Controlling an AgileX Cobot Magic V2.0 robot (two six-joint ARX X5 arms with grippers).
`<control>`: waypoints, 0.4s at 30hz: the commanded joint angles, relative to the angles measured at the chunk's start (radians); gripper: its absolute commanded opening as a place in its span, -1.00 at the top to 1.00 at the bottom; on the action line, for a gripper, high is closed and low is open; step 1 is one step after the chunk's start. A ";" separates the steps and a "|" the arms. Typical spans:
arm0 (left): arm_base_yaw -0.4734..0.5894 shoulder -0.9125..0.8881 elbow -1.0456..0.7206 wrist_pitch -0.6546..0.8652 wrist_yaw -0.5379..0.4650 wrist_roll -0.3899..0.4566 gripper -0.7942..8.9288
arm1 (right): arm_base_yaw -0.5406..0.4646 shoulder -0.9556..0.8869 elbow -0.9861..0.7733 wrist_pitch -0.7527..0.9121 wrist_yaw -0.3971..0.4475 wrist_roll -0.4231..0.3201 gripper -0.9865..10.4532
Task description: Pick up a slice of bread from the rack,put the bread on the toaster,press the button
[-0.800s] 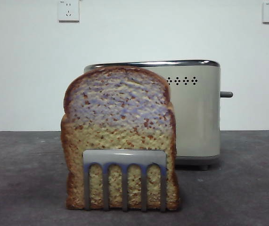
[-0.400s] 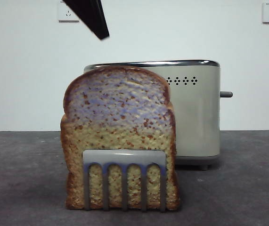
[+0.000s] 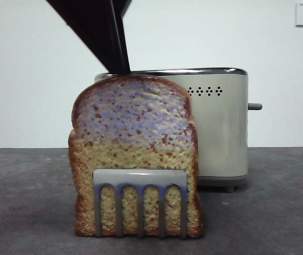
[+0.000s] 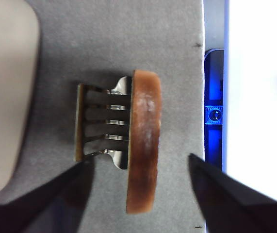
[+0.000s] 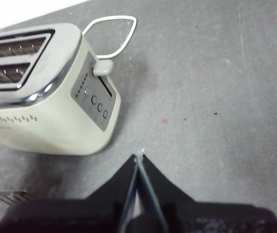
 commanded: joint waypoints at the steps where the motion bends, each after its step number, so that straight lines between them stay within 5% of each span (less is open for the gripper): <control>1: -0.003 0.026 0.000 0.005 0.001 0.010 -0.02 | 0.000 0.000 0.005 -0.003 -0.003 -0.014 0.83; 6: -0.006 0.061 0.000 0.005 0.001 0.007 -0.45 | 0.000 0.000 0.005 -0.005 -0.003 -0.014 0.83; 12: -0.005 0.080 0.000 0.007 0.001 0.005 -0.47 | 0.000 0.000 0.005 -0.005 -0.002 -0.020 0.83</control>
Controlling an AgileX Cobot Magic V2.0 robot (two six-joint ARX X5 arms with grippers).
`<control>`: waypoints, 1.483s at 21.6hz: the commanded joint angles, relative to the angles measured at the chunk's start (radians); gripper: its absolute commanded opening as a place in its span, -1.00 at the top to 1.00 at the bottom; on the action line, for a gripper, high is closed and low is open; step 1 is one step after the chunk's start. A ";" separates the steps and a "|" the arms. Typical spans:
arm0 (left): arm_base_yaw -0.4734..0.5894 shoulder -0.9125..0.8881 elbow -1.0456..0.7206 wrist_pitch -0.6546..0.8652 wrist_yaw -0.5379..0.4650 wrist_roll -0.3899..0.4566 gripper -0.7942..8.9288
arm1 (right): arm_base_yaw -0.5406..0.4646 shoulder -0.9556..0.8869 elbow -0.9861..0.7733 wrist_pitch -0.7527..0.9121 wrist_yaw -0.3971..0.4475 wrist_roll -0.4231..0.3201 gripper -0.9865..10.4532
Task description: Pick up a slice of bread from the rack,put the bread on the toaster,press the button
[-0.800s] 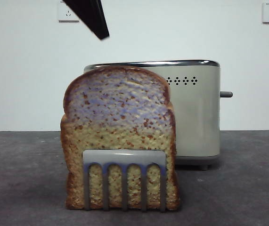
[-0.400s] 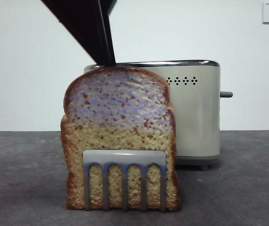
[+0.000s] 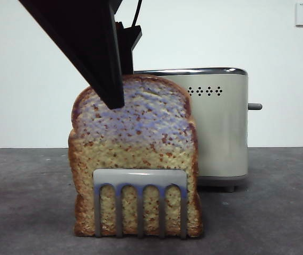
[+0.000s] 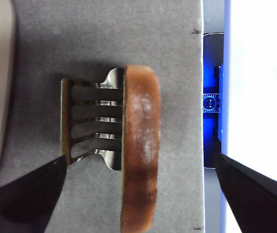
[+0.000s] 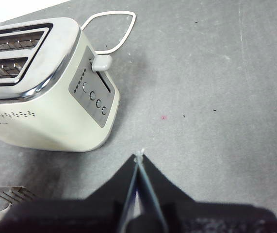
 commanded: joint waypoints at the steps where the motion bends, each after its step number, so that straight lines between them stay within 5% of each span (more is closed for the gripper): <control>1: -0.003 0.016 0.000 0.007 0.002 0.002 -0.46 | 0.000 0.000 0.005 0.002 -0.002 -0.016 0.83; 4: -0.003 0.030 0.000 0.008 0.002 -0.006 -0.37 | 0.000 0.000 0.005 0.002 -0.002 -0.016 0.83; 8: -0.003 0.047 0.000 0.011 0.002 -0.007 0.50 | 0.000 0.000 0.005 0.001 -0.002 -0.016 0.83; 11: -0.003 0.048 0.000 0.012 0.002 -0.006 0.85 | 0.000 0.000 0.005 -0.005 -0.002 -0.017 0.83; 21: -0.003 0.043 0.087 -0.047 -0.057 0.000 0.85 | 0.000 0.000 0.005 -0.027 0.033 -0.034 0.83; 29: -0.004 0.039 0.428 -0.234 -0.065 0.035 0.85 | 0.000 0.000 0.005 -0.029 0.033 -0.034 0.83; 32: -0.004 0.039 0.573 -0.232 -0.172 0.101 0.85 | 0.000 0.008 0.005 -0.030 0.033 -0.034 0.83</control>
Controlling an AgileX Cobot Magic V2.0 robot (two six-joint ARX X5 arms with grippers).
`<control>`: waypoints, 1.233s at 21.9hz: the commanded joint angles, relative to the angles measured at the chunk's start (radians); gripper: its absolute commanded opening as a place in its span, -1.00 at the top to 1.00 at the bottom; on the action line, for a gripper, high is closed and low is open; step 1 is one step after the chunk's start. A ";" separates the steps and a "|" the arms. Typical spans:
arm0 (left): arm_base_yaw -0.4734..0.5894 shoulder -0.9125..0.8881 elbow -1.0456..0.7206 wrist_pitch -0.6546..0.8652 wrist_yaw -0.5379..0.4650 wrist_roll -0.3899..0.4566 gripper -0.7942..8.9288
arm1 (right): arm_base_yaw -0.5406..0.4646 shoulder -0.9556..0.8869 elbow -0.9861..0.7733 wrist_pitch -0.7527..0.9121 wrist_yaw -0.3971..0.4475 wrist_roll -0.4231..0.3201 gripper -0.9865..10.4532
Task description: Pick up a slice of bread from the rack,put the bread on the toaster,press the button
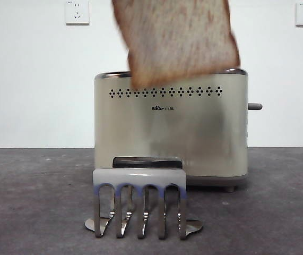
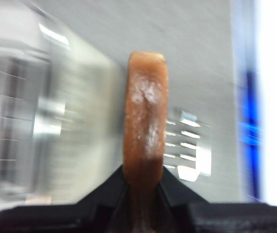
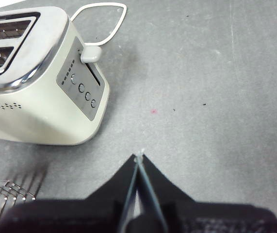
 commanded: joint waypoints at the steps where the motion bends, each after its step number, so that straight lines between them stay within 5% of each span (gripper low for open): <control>1: -0.002 -0.003 0.087 0.005 -0.093 0.106 0.85 | 0.000 0.012 0.005 0.003 0.002 -0.008 0.83; 4: 0.032 -0.003 0.175 0.004 -0.134 0.311 0.86 | 0.000 0.036 0.005 0.009 0.002 -0.008 0.83; 7: 0.090 0.001 0.214 0.021 -0.125 0.426 0.86 | 0.000 0.068 0.005 0.010 0.002 -0.008 0.83; 14: 0.215 0.014 0.215 0.085 0.011 0.457 0.86 | 0.000 0.130 0.005 0.013 0.001 -0.008 0.83; 27: 0.237 0.134 0.215 0.127 0.024 0.467 0.86 | 0.000 0.179 0.005 0.066 0.001 -0.008 0.83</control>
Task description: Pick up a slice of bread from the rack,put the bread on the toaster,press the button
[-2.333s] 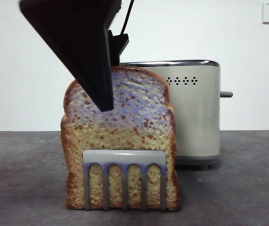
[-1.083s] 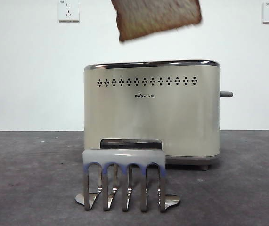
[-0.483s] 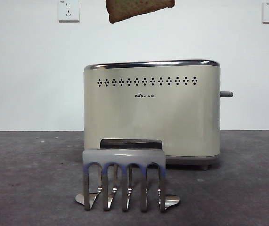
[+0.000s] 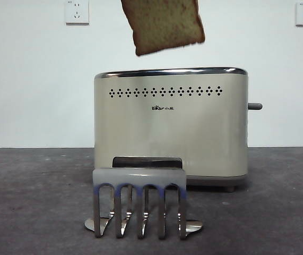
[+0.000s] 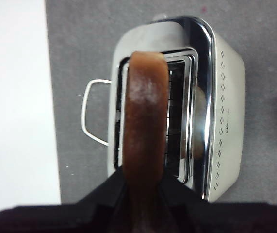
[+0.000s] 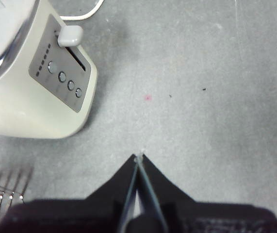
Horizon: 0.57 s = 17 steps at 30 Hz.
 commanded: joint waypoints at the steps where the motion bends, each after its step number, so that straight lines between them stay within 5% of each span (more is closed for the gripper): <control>1: 0.002 0.020 0.000 0.011 0.016 0.005 0.86 | 0.000 0.002 0.004 0.010 0.001 -0.008 0.83; 17: 0.040 0.097 0.000 -0.009 0.060 0.008 0.86 | 0.000 0.002 0.004 0.005 0.001 -0.010 0.83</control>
